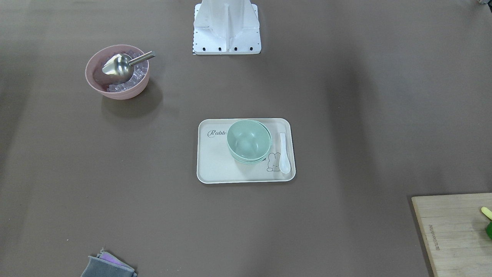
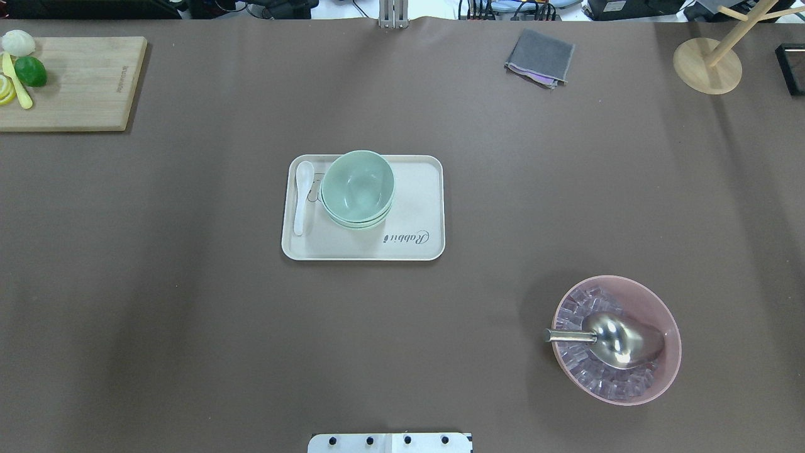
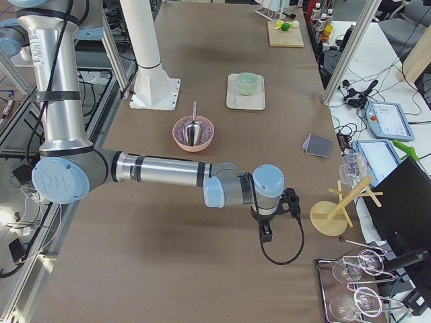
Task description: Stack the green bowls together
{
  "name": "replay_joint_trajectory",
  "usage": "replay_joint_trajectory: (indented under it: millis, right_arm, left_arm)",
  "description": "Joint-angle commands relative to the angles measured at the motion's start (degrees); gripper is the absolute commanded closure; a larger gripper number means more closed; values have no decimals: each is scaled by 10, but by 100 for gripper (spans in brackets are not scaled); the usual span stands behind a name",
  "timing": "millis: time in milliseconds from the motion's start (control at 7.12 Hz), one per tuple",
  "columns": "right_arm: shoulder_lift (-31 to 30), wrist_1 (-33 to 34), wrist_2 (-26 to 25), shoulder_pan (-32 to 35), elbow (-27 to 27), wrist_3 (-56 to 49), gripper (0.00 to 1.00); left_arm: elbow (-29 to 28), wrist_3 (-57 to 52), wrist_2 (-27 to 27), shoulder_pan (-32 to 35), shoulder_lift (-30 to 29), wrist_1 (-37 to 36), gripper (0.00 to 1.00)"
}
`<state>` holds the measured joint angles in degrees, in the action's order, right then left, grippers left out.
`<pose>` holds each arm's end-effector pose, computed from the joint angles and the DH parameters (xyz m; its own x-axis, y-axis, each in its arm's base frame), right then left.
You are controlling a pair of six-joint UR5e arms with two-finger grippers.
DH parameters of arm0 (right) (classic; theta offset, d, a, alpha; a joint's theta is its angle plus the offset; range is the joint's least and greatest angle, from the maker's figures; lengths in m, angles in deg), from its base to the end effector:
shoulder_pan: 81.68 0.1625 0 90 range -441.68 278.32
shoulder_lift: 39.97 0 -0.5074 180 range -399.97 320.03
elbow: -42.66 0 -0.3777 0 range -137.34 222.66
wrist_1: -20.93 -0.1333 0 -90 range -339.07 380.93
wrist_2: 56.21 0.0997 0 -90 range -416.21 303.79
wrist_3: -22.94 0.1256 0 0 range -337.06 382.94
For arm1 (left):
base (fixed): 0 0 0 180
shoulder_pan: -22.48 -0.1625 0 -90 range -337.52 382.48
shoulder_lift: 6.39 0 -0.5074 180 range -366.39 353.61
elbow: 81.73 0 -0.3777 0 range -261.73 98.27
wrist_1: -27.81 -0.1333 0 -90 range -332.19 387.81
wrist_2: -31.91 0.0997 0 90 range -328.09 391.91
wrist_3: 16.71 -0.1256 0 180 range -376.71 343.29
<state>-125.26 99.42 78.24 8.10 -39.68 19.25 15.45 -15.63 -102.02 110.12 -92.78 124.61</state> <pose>0.0433 -0.5310 0.7614 0.7117 -0.1704 0.6815 0.0497 0.9799 0.1931 -0.0272 -0.4609 0.7164 0.7151 0.1359 -0.6857 -0.0270 0.9856 0.1671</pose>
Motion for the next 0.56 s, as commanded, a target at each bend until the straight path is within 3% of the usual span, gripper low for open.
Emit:
replay_joint_trajectory:
  millis: [0,421]
  right_arm:
    - [2,0,-2,0,1,0,0]
    - [3,0,-2,0,1,0,0]
  left_arm:
    - [2,0,0,-1,0,0,1]
    - [4,0,0,-1,-1,0,1]
